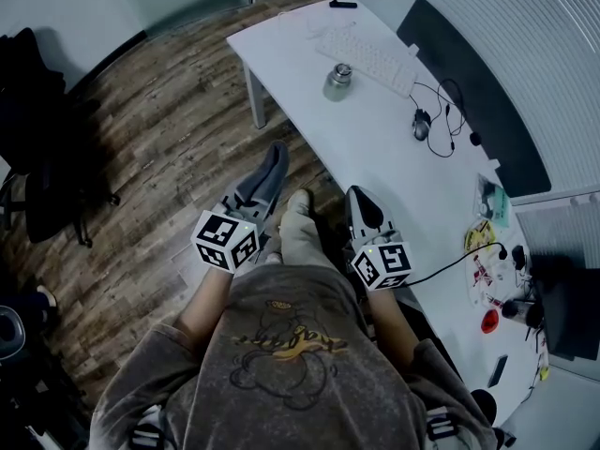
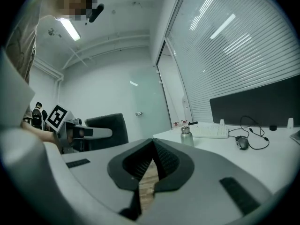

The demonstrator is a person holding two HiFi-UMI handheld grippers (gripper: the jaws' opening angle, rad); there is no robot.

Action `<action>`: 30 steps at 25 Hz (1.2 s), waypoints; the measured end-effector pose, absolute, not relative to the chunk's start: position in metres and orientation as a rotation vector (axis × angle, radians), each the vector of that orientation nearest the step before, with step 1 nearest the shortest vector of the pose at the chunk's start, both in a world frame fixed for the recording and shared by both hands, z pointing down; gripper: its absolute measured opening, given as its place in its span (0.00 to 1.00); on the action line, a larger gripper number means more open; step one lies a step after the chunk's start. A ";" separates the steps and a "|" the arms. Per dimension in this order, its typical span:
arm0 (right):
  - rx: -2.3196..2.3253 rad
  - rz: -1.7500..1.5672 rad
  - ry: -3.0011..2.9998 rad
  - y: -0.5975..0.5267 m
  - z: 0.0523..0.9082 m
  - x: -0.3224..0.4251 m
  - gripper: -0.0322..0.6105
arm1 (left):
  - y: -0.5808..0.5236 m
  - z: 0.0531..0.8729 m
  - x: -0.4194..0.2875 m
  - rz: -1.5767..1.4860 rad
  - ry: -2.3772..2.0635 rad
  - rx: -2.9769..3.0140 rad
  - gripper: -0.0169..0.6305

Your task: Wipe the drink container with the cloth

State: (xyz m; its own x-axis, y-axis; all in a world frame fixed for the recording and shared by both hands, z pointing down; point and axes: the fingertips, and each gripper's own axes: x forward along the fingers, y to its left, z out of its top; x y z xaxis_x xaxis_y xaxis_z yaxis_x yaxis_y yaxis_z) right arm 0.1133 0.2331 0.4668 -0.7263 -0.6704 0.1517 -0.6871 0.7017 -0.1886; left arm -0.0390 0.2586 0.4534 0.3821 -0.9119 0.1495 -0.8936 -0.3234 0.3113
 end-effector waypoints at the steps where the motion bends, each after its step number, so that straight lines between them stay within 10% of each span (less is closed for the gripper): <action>1: 1.127 0.358 -2.835 0.228 0.467 0.111 0.04 | 0.254 0.453 -0.041 -0.076 -1.578 2.307 0.14; 30: 1.193 0.422 -2.788 0.010 0.456 0.087 0.04 | 0.041 0.438 -0.077 -0.059 -1.561 2.267 0.14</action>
